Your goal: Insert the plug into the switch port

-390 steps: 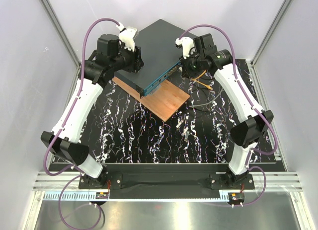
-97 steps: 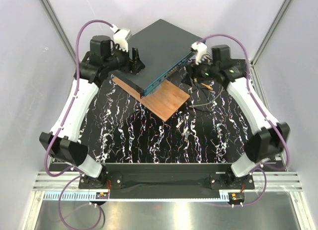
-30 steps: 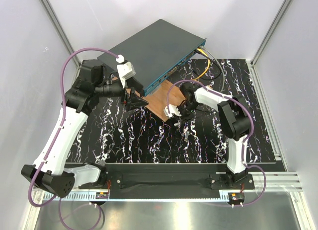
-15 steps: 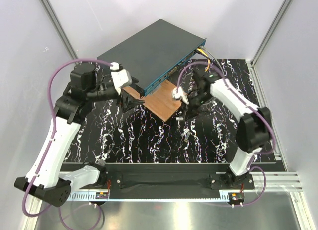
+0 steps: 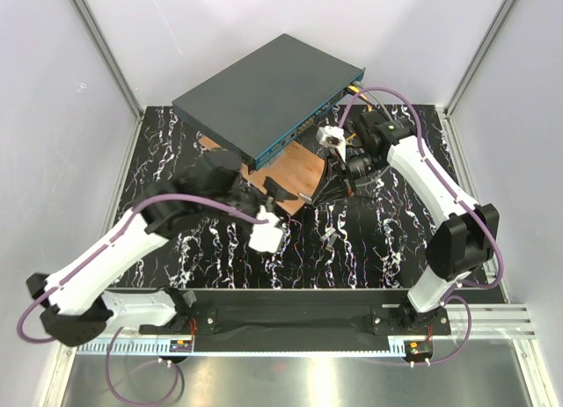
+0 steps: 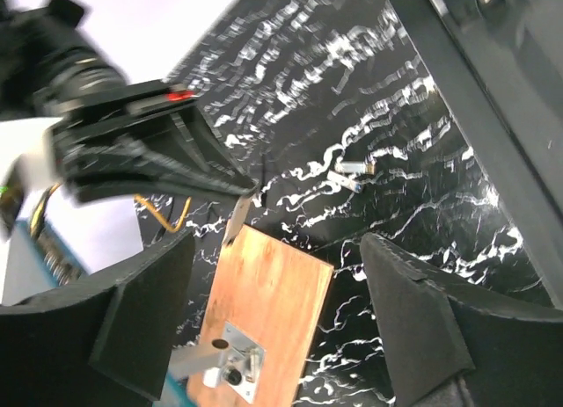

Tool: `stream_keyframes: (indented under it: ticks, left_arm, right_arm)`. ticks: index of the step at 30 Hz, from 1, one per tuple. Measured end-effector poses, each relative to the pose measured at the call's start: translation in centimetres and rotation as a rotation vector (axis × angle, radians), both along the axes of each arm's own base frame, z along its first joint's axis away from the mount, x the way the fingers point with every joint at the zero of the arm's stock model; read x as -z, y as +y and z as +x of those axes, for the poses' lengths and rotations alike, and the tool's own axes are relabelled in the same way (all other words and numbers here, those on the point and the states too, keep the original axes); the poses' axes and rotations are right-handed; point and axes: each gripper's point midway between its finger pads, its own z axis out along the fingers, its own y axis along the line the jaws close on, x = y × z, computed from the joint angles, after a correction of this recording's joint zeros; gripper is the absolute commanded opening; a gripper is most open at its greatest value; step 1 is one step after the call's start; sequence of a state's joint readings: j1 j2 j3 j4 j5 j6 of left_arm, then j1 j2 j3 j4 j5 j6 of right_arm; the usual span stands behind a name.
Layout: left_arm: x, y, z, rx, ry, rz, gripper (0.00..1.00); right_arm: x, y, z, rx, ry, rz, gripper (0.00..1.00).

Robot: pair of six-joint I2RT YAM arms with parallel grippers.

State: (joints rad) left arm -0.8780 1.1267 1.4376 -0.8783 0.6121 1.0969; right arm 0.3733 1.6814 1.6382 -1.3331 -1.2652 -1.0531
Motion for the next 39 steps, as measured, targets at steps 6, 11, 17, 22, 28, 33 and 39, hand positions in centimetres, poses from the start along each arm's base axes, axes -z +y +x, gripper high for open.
stream_keyframes:
  ticks: [6,11,17,22,28,33,39]
  left_arm:
    - [3.3,-2.0,1.1,0.039,-0.042,0.111,0.69]
    - [4.1,-2.6,1.3,0.052,-0.090,0.129,0.62]
    - [4.9,-3.4,1.8,0.045,-0.122,0.140,0.52]
    - [5.4,-3.8,2.5,0.025,-0.127,0.154,0.39]
    - [5.6,-4.0,2.5,0.019,-0.130,0.162,0.15]
    - [6.1,-3.7,2.1,0.005,-0.092,0.181,0.00]
    - [6.3,-2.7,1.5,-0.133,0.154,0.176,0.00]
  right_arm:
    - [0.1,0.3,-2.2,-0.021,0.100,0.038,0.00]
    - [-0.2,0.5,-4.0,-0.049,0.124,0.052,0.00]
    - [-0.3,0.5,-4.7,-0.058,0.145,0.066,0.00]
    - [-0.3,0.7,-5.0,-0.067,0.153,0.062,0.00]
    - [-0.6,0.8,-5.5,-0.076,0.148,0.064,0.00]
    - [-0.9,0.7,-5.8,-0.075,0.152,0.062,0.63]
    - [-2.0,-0.7,-6.1,0.004,0.135,-0.011,0.93]
